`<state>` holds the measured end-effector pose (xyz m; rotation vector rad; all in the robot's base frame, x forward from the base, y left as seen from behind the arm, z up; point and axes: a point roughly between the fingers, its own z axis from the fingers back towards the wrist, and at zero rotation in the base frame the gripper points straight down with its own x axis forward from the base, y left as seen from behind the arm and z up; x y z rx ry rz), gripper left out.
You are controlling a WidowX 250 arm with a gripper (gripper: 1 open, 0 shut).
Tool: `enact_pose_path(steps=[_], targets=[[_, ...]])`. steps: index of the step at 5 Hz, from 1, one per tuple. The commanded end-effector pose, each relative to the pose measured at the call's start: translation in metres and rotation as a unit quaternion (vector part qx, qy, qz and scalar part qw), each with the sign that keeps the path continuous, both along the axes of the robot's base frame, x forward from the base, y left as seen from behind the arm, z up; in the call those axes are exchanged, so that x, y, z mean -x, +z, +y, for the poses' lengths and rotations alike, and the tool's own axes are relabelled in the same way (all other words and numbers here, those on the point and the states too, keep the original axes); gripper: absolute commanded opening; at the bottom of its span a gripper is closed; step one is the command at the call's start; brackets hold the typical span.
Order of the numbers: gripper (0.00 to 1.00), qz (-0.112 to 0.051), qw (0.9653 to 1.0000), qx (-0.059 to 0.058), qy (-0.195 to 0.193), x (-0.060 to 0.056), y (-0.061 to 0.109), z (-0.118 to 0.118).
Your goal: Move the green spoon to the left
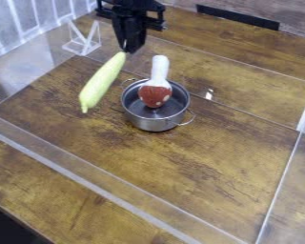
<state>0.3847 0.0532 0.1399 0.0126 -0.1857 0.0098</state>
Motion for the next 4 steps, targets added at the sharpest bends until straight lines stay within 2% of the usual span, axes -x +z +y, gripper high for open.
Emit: enact_pose_path(steps=[1,3,4], targets=[[0.0,-0.041,0.999,-0.008,0.015,0.013,0.032,0.02],[0.0,-0.021,0.9985,-0.01,0.049,0.033,0.024,0.051],[1.0,-0.011,0.9984,-0.011,0.055,0.032,0.006,0.067]])
